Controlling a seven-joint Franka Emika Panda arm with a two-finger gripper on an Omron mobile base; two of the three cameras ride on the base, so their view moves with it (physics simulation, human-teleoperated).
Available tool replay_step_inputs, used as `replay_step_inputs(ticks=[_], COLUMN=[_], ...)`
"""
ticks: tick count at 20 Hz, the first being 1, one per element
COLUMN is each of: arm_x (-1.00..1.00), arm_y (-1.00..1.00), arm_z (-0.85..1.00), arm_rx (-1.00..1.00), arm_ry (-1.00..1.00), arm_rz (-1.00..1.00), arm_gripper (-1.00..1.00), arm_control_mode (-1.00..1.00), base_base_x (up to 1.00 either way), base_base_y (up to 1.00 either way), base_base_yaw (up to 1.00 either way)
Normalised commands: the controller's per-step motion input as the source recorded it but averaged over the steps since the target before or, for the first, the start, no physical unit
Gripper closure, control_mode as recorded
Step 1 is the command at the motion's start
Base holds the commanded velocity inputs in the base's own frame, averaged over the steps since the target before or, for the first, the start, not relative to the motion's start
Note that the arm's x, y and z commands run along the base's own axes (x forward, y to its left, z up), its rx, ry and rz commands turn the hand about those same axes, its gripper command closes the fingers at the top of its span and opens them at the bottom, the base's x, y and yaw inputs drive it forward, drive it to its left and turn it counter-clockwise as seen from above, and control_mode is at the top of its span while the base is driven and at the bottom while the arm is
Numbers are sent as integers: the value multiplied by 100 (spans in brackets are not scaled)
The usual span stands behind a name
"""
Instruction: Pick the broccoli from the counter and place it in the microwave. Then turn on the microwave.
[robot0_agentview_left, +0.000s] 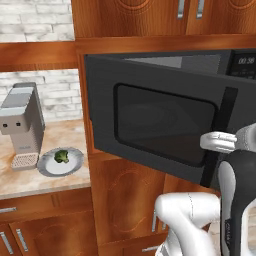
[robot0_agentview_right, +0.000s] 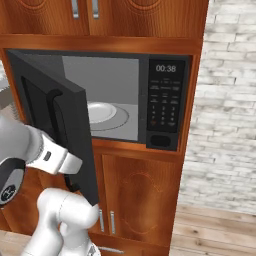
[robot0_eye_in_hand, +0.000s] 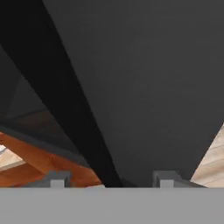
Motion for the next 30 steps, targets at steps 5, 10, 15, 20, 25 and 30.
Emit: replay_step_inputs(ticks=[5, 10, 15, 20, 25, 30], arm_x=[-100, -41, 8, 3, 42, 69], arm_y=[-32, -97, -90, -34, -2, 0], arm_z=[54, 37, 3, -25, -33, -18], arm_rx=[2, 9, 26, 34, 38, 33], arm_ry=[-7, 3, -2, -19, -17, -5], arm_rz=[0, 0, 9, 10, 4, 5], arm_gripper=[-100, -100, -100, -100, -100, -100], arm_control_mode=[-100, -100, -100, -100, -100, -100], base_base_x=[0, 0, 0, 0, 0, 0], base_base_y=[0, 0, 0, 0, 0, 0], base_base_yaw=[0, 0, 0, 0, 0, 0])
